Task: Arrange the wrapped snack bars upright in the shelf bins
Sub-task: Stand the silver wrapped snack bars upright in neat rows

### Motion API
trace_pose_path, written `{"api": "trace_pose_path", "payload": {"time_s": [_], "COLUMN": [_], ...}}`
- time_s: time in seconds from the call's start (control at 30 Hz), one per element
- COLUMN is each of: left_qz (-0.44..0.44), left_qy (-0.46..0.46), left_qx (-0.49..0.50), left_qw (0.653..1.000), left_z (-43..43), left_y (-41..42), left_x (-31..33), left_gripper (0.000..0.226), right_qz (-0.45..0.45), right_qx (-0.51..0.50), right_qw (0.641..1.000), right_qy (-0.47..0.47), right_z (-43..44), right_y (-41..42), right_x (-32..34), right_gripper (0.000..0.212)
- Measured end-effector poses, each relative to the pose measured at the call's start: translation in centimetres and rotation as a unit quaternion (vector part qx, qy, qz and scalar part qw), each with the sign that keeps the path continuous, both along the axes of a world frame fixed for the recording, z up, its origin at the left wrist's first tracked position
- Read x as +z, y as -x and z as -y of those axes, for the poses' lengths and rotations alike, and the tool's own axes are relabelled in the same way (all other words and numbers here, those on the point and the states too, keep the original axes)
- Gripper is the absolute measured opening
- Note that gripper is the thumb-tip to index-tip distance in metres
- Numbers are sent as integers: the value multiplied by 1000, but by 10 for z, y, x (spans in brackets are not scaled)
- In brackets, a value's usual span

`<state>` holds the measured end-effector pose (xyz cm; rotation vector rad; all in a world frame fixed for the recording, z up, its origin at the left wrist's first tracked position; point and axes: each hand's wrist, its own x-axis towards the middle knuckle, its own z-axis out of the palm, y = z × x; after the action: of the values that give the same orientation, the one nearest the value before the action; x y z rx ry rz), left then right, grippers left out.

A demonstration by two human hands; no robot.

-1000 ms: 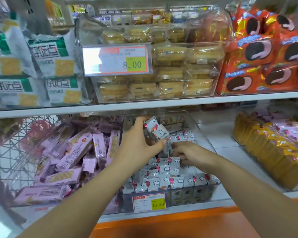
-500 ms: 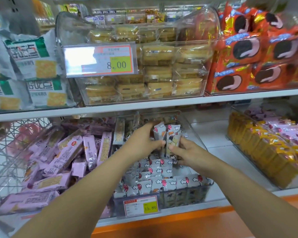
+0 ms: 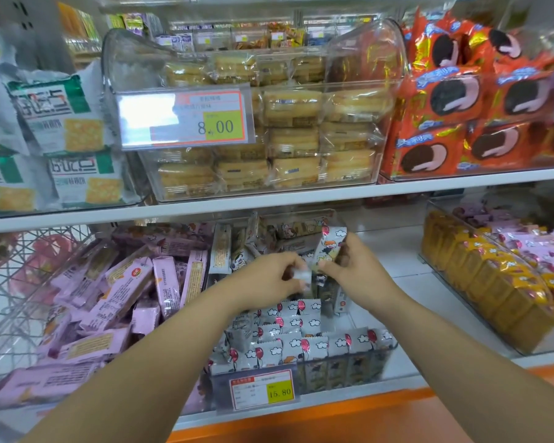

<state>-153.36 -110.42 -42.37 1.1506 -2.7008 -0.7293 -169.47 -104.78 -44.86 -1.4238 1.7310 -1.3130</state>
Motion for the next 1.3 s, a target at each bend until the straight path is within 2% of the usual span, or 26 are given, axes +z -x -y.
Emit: {"api": "trace_pose_path", "payload": {"time_s": [0.03,0.13,0.27,0.37,0.43,0.5,0.53,0.63,0.73,0.83,0.87,0.9,0.97,1.03,1.07,1.17,1.23,1.3], "left_qz": [10,35,20,-17,-12,25,54,135,137,120,111,101,74,50,43,23,7,-4], "left_qy": [18,70,158,192,191,181,179,194,197,192,192,191,186,182,183,187,189,191], "left_qx": [-5,6,48,63,42,7,-11,-42,-31,-28,-27,-25,-14,-3,0,10,18,28], "left_qw": [1000,997,986,979,981,983,982,971,970,974,975,976,980,982,982,982,982,981], "left_z": [0,1,2,2,2,4,5,5,4,-1,-3,-4,-8,-10,-12,-20,-24,-26], "left_y": [1,4,3,0,1,1,1,0,-1,-1,-2,-5,-12,-19,-22,-30,-35,-43], "left_x": [-3,-10,-10,-8,-8,-9,-10,-15,-15,-9,-7,-6,-4,-3,-2,2,5,6], "left_gripper": [13,17,10,13,28,37,35,30,36,37,37,36,35,33,32,33,34,34], "right_qz": [7,7,55,105,108,44,22,9,89,99,75,4,-174,-306,-381,-565,-633,-672], "right_qx": [14,56,84,94,84,102,104,94,65,69,80,87,73,48,41,51,54,33], "right_qw": [1000,996,974,954,951,961,962,966,957,951,952,959,966,946,920,807,753,723], "right_qy": [-4,-73,-201,-264,-276,-253,-251,-239,-268,-286,-286,-269,-174,-93,-84,-164,-171,-160], "right_z": [3,12,19,21,21,22,20,20,18,13,10,8,0,-4,-5,-2,4,9], "right_y": [-2,-9,-9,-10,-12,-12,-13,-10,-15,-16,-15,-12,-2,16,25,39,35,29], "right_x": [0,-2,-5,-13,-18,-20,-17,-18,-17,-7,1,8,29,41,43,35,28,24], "right_gripper": [21,11,39,38,48,32,26,32,28,25,22,24,33,35,35,32,28,28]}}
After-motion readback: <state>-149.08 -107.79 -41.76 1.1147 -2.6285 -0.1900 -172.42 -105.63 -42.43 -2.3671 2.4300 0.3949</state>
